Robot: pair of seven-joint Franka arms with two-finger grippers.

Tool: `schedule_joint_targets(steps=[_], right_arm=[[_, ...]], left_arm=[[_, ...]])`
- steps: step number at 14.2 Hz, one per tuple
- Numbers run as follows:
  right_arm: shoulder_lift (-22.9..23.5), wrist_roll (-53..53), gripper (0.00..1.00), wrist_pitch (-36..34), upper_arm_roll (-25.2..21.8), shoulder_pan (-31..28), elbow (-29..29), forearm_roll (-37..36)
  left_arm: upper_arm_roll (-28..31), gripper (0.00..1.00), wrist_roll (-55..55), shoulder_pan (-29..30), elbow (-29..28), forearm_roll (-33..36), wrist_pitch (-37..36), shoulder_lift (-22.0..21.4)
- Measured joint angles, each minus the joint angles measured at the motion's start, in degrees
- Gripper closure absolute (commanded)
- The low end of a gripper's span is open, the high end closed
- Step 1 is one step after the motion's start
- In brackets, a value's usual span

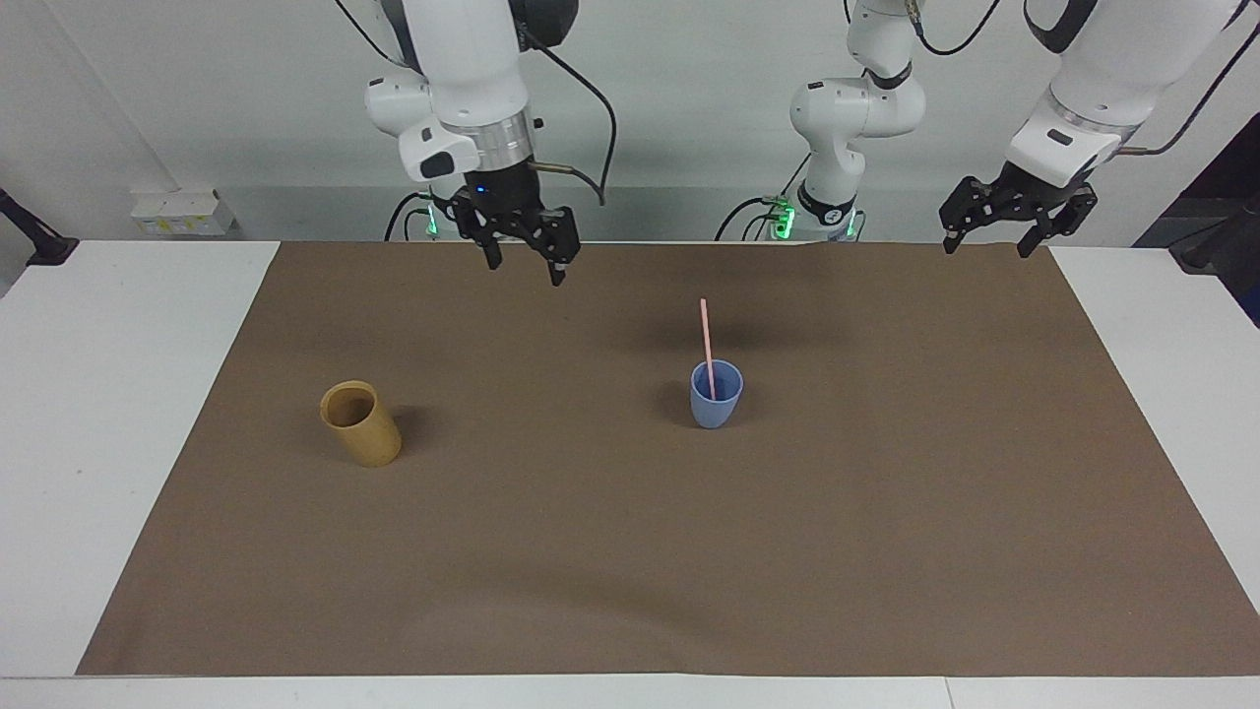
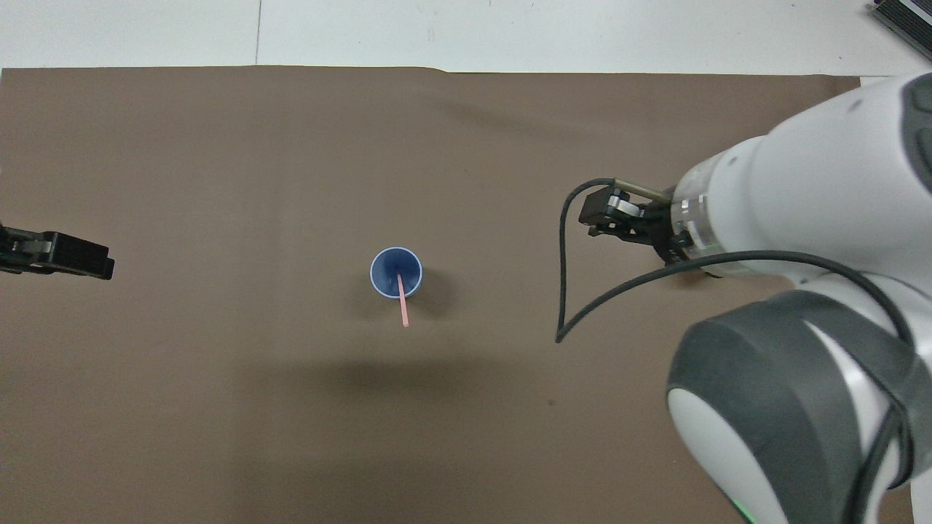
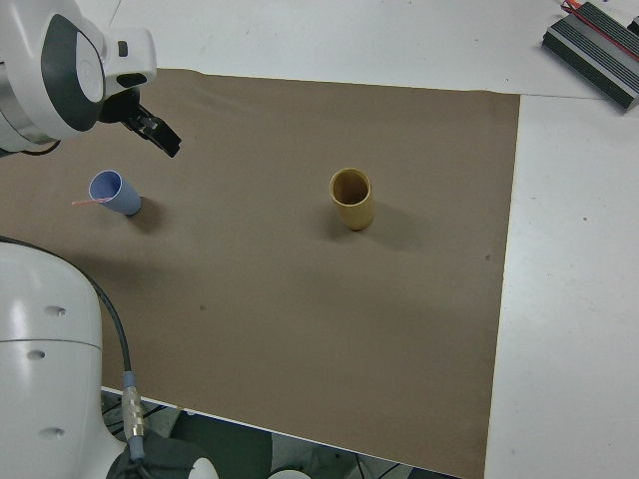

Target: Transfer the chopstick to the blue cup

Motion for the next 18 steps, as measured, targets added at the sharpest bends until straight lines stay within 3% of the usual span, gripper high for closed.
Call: schedule_joint_targets(steps=[2, 7, 13, 18], right_arm=[[-1.58, -5.75, 0.01, -0.07, -0.04, -1.86, -1.53, -0.2], [-1.91, -8.58, 0.0, 0.03, 0.0, -3.4, -1.83, -0.67], [-2.53, -24.98, 0.0, -0.57, -0.19, -13.11, -1.72, -0.73], [-2.55, -27.01, 0.0, -5.13, -0.13, -14.09, 0.4, -0.73]], left_arm=[[0.0, 0.0, 0.0, 0.0, 0.0, 0.0, 0.0, 0.0], [0.0, 0.0, 0.0, 0.0, 0.0, 0.0, 0.0, 0.0], [0.0, 0.0, 0.0, 0.0, 0.0, 0.0, 0.0, 0.0], [0.0, 0.0, 0.0, 0.0, 0.0, 0.0, 0.0, 0.0]])
